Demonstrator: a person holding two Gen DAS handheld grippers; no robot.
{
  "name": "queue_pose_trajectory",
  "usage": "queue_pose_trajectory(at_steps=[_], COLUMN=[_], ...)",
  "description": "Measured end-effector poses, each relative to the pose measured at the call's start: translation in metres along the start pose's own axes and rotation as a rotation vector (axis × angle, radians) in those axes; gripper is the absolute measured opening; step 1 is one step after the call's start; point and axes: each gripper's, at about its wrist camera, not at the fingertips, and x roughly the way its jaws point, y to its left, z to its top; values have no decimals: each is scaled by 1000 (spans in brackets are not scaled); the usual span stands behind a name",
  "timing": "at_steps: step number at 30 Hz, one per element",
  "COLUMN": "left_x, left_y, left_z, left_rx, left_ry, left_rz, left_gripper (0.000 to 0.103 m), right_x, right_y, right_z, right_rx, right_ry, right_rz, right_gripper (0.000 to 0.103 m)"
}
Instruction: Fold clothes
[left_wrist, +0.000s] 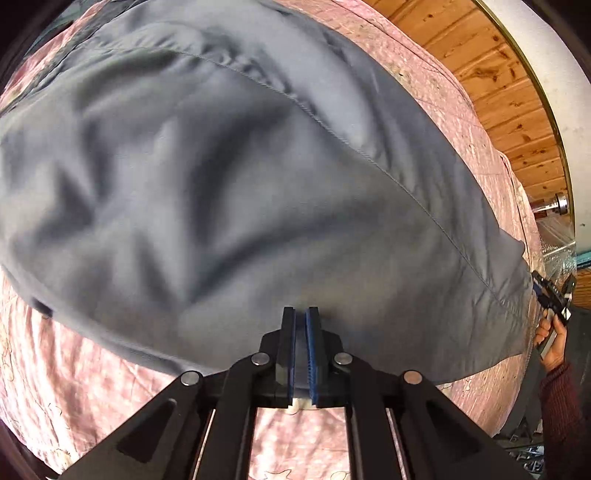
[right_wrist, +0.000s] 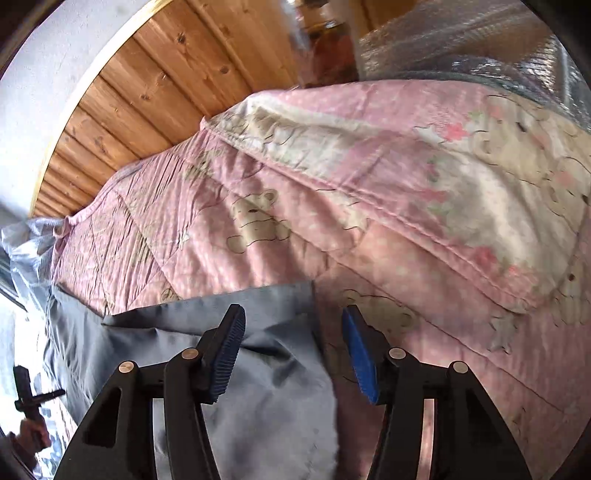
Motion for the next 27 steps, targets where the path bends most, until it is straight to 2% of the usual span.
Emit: queue_pose_trajectory(at_steps=[1,2,3,5,8,14,18,20,23,27], left_x=[2,2,1,-1,-7,3,11,14,13,2], left_y=[-8,-16,-21,-30,-31,-1,6,6,18,45], left_z=[5,10,14,25,38,82,106,106,98,71], left_rx=[13,27,38,53,53,7,13,27,-11,-75], left_ry=[-6,-15,-24,-40,-68,-57,-28,-23,-33,-61], left_rz=[-7,-12,-12,-6,10,134,148,141,110,52], left_gripper=[6,6,6,6,6,6,6,6,4,4], right_x=[6,11,2,-17,-33,-6,-2,-1,-1,0], right_y=[8,18,27,43,35,22,19,19,20,22], right_z=[0,2,-2,-9,-19,-32,-30,-29,-28,-25], right_rx=[-41,-87,-124,-196,-178,-175,-167,-171,-172,-160], right_ry=[29,34,4,-54,-86,2,7,6,18,19], right_rz=[-16,-49,-80,-143,-226,-340,-392,-408,-428,-465], right_gripper=[39,17,14,13,11,11,11,11,13,26])
